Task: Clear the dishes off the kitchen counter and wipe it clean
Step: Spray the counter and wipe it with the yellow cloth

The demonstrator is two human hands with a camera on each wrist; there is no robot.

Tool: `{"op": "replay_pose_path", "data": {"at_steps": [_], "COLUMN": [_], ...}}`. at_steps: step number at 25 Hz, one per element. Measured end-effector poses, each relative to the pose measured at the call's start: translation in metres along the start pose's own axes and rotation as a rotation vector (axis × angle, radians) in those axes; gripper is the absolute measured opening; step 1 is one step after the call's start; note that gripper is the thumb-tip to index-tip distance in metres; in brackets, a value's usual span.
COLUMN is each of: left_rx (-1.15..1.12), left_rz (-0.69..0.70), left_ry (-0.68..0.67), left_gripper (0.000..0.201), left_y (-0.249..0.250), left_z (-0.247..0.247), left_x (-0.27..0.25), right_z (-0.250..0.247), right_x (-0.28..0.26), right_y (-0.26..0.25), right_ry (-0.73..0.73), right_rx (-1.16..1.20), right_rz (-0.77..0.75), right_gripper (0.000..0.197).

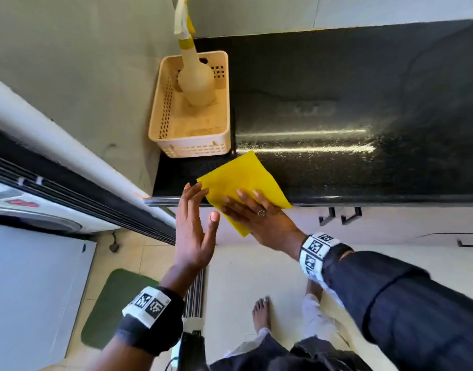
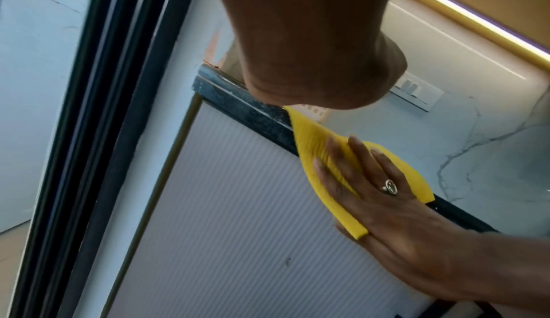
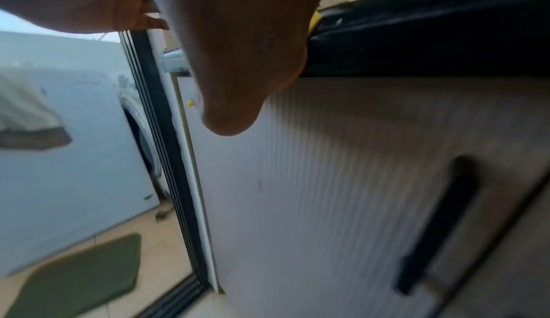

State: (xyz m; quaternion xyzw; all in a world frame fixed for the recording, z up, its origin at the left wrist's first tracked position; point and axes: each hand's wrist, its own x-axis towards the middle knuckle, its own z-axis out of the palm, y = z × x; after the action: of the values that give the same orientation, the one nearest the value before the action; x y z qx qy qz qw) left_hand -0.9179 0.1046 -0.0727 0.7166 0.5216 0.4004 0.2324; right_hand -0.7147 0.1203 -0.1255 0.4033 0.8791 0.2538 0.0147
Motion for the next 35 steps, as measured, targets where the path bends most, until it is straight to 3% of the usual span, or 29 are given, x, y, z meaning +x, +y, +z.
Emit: {"op": "replay_pose_path", "data": {"at_steps": [4,7,11,13,16,17,18,19,20,22,23,25,27,30,32,33,34,35], "left_rx": [0.07,0.106,0.135,0.184,0.279,0.305,0.325,0.342,0.355,0.374,0.385,0.395,0.407,0.438,0.441,0.443,0.462,0.502], "left_rz": [0.108,0.258,0.445,0.465,0.414,0.397,0.373,0.336,0.291,0.217,0.197,0.16,0.105,0.049,0.017,0.005,0.003,0.017], "left_ry": [-0.09,-0.181,-0.404,-0.544,-0.667,-0.669,-0.659,-0.644,-0.629,-0.615,-0.621,-0.65,-0.679,-0.726,-0.731,-0.736,-0.751,-0.761], "left_gripper": [0.05,0.046,0.047,0.055,0.065,0.065,0.063,0.06,0.058,0.056,0.056,0.056,0.057,0.06,0.061,0.061,0.059,0.06], "left_y": [0.01,0.031,0.069,0.088,0.112,0.119,0.125,0.132,0.139,0.149,0.155,0.164,0.176,0.193,0.201,0.203,0.204,0.205], "left_z": [0.012,0.05,0.125,0.161,0.206,0.218,0.23,0.241,0.252,0.268,0.276,0.29,0.294,0.295,0.303,0.309,0.315,0.322], "left_x": [0.007,0.028,0.069,0.096,0.143,0.163,0.183,0.202,0.223,0.253,0.264,0.276,0.28,0.288,0.296,0.305,0.315,0.327], "right_z": [0.011,0.003,-0.027,-0.027,-0.003,0.003,0.012,0.018,0.022,0.024,0.019,0.026,0.045,0.072,0.075,0.073,0.075,0.078], "right_x": [-0.051,-0.122,-0.219,-0.252,-0.284,-0.281,-0.27,-0.247,-0.219,-0.164,-0.147,-0.157,-0.195,-0.269,-0.286,-0.272,-0.251,-0.227], "right_y": [0.05,0.093,0.145,0.164,0.196,0.209,0.217,0.218,0.212,0.178,0.167,0.195,0.251,0.36,0.4,0.403,0.397,0.382], "right_ry": [-0.154,-0.216,-0.347,-0.357,-0.253,-0.268,-0.292,-0.294,-0.229,-0.074,-0.095,-0.199,-0.172,-0.321,-0.426,-0.454,-0.475,-0.456], "right_rx": [-0.081,0.025,0.248,0.36,0.483,0.491,0.485,0.449,0.454,0.46,0.515,0.69,0.646,0.6,0.664,0.685,0.664,0.643], "right_rz": [-0.208,-0.115,0.3,0.487,1.046,1.253,1.364,1.393,1.303,0.829,0.602,0.416,0.575,1.116,1.44,1.5,1.416,1.217], "right_gripper": [0.078,0.072,0.066,0.06,0.062,0.069,0.072,0.069,0.06,0.055,0.056,0.054,0.057,0.061,0.057,0.058,0.06,0.064]}}
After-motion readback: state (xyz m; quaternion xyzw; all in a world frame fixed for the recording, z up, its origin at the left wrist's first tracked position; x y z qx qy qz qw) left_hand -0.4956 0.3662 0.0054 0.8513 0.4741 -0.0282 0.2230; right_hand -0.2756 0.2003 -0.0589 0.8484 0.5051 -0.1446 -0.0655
